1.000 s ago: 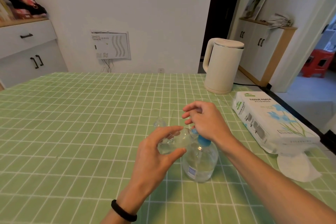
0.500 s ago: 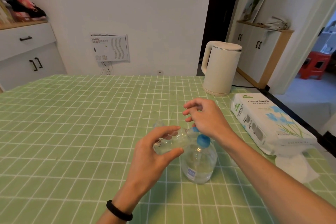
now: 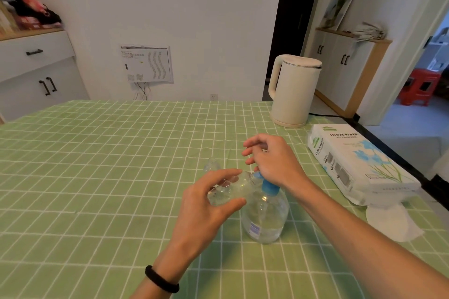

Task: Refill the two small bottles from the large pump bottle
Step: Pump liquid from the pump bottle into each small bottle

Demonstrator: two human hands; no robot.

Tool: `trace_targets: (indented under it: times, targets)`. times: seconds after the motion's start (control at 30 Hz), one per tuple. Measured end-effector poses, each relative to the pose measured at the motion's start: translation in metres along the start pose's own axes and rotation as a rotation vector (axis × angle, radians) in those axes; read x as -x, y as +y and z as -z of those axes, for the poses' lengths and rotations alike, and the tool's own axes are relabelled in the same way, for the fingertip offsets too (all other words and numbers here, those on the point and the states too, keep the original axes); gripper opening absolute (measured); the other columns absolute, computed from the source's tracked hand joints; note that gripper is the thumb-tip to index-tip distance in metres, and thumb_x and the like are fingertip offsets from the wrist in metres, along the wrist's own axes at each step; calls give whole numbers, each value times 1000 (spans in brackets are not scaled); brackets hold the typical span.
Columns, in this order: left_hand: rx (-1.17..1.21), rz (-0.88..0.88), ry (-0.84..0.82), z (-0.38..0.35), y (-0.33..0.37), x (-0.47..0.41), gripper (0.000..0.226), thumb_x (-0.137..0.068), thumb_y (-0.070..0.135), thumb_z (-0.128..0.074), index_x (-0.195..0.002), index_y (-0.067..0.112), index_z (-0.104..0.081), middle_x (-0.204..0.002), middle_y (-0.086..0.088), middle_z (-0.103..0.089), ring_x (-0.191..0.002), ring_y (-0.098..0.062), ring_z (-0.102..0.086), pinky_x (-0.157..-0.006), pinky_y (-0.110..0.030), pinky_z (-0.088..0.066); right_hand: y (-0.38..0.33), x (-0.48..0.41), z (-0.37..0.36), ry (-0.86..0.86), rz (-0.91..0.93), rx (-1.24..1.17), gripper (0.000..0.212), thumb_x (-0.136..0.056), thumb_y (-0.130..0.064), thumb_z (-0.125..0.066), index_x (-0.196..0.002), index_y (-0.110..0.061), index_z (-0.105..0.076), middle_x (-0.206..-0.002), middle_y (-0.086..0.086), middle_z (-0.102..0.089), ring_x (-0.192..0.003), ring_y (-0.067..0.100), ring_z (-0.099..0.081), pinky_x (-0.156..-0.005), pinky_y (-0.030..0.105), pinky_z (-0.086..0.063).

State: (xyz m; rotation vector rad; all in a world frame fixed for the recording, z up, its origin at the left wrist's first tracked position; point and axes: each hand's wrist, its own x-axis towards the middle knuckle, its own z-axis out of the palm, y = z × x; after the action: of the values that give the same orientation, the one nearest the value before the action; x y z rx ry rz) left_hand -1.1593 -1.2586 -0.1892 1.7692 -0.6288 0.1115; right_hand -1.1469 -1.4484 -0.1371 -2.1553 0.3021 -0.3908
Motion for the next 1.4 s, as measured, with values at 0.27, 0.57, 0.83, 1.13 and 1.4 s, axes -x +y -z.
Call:
trace_targets:
  times: [0.27,0.57,0.83,1.13,1.4]
  targets:
    - [-3,-24,4,0,4,-3,49,-77,18,-92,-119,37,-75,-108,20,-77,-105,-6,-68,-89,-8,-46,-7,-3,2,12,97,-79,33,-104,-1,-44,-105,-20,-71,-92,-6,-76,-75,4,-74,-62,19,-59]
    - [4,8,-4,-3,-2,2,49,-77,16,-91,-119,36,-75,-108,22,-77,-106,-4,-70,-91,-12,-51,6,0,-3,-12,21,-91,29,-104,-3,-47,-105,-19,-72,-92,-4,-77,-76,5,-75,-61,18,-58]
    - [-9,-12,-2,-1,5,-2,48,-78,20,-91,-120,38,-74,-109,20,-76,-107,-6,-69,-91,-9,-47,-6,-4,5,-44,37,-3,21,-105,-15,-52,-109,-23,-70,-97,-9,-76,-76,6,-76,-70,35,-66]
    - [-17,-7,3,-3,-3,0,48,-78,18,-91,-120,35,-75,-109,20,-76,-106,-5,-69,-91,-11,-49,2,-3,-3,-62,-3,-88,31,-104,0,-45,-105,-17,-71,-97,-2,-76,-81,10,-76,-67,25,-63]
    - [-10,-2,-5,-4,-3,2,48,-78,17,-91,-120,36,-74,-108,18,-78,-106,-4,-70,-91,-11,-49,7,-1,-3,-46,-29,-61,31,-103,-2,-46,-104,-19,-72,-95,-4,-77,-81,9,-76,-67,27,-64]
